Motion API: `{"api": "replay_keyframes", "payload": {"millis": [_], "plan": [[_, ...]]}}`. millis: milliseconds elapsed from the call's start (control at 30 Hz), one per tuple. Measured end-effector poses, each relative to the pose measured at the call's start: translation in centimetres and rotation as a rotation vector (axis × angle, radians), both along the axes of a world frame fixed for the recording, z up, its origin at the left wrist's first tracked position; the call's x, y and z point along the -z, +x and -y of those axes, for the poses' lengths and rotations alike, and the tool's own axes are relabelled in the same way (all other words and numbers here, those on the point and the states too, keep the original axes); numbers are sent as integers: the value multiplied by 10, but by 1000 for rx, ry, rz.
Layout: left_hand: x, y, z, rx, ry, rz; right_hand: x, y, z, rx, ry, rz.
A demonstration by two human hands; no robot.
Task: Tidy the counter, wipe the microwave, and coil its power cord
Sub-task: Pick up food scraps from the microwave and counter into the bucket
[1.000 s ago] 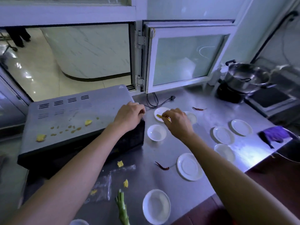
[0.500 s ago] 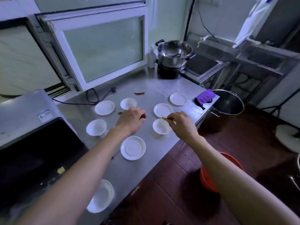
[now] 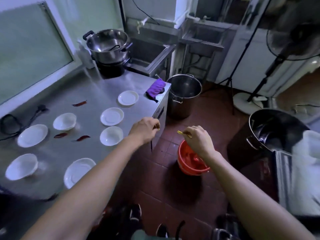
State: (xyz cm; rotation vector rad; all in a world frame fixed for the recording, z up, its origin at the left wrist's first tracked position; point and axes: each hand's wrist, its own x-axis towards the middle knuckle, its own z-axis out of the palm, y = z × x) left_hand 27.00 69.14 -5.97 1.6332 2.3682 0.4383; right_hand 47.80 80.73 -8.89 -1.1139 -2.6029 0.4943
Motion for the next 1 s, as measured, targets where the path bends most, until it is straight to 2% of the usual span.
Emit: {"api": "replay_keyframes", "payload": {"millis": [333,533,767,1000], "plan": [[67,12,-129,208,-46,91,50,32,-84,205,-66,132],[121,-5,-195,216,-157,240,88,22,-130,279,-215,217],[173,-4,-224,229,-327,359,137,24,-150,343,-391,304],[229,15,-244,184,-447,393,201,35,-178,439,-479,276]]}}
